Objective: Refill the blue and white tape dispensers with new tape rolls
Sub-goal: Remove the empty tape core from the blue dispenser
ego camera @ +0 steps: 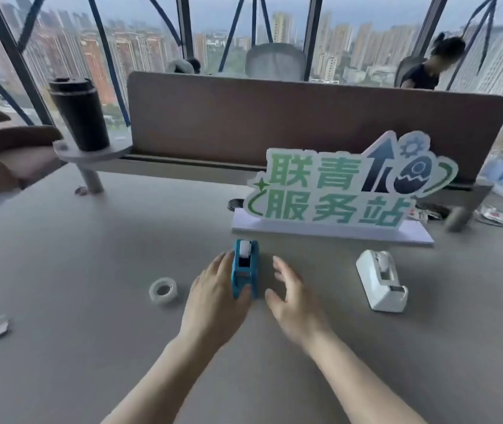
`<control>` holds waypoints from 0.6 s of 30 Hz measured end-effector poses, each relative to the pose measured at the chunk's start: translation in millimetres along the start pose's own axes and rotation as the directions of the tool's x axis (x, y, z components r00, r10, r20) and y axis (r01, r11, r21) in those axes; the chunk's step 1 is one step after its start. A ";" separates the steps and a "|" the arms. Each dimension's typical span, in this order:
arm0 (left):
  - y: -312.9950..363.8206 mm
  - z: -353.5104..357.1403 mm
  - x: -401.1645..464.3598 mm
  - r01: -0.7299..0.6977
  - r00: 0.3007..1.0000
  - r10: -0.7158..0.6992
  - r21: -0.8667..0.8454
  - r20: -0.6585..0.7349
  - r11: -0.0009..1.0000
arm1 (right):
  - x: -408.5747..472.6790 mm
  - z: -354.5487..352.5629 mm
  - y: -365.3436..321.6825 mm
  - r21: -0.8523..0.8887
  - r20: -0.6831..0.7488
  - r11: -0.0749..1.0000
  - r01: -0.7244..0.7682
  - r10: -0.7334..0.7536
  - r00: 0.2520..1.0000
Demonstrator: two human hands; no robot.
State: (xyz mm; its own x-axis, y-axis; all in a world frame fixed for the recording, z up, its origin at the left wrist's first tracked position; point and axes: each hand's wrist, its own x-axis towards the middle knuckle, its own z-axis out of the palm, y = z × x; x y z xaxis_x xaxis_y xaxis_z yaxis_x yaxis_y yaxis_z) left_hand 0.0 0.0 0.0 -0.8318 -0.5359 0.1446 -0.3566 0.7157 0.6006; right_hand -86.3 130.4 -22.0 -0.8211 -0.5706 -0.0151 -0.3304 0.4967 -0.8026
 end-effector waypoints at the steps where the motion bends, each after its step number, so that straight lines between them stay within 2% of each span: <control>1: -3.6 4.5 1.7 -0.047 0.999 0.048 0.037 -0.015 0.998 | -0.5 4.3 3.2 0.011 0.016 1.000 -0.011 0.011 1.000; 3: -8.8 11.2 4.5 -0.069 0.997 0.071 0.111 -0.019 0.991 | -0.5 11.2 6.4 0.006 0.050 0.999 -0.039 0.039 0.998; 4: -7.7 9.4 6.8 -0.040 0.999 0.039 0.146 0.011 0.989 | 0.8 11.6 6.3 0.020 0.057 0.998 -0.054 0.053 0.997; 8: -10.4 14.0 12.9 -0.012 0.998 -0.001 0.184 0.069 0.983 | 1.8 15.7 -0.5 0.130 0.124 0.988 -0.079 0.062 0.990; 18: -3.1 21.0 -11.1 0.044 0.999 -0.044 0.005 0.012 0.999 | -16.8 5.7 6.8 0.242 0.113 0.965 -0.095 0.070 0.991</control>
State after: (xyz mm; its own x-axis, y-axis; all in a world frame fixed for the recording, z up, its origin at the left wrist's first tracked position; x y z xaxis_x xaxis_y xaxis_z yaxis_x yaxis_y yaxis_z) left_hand 1.4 13.1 -20.0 -0.8205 -0.5612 0.1086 -0.3948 0.6937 0.6024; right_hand -72.1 139.6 -30.6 -0.7843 -0.6047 -0.1382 -0.1278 0.3755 -0.9180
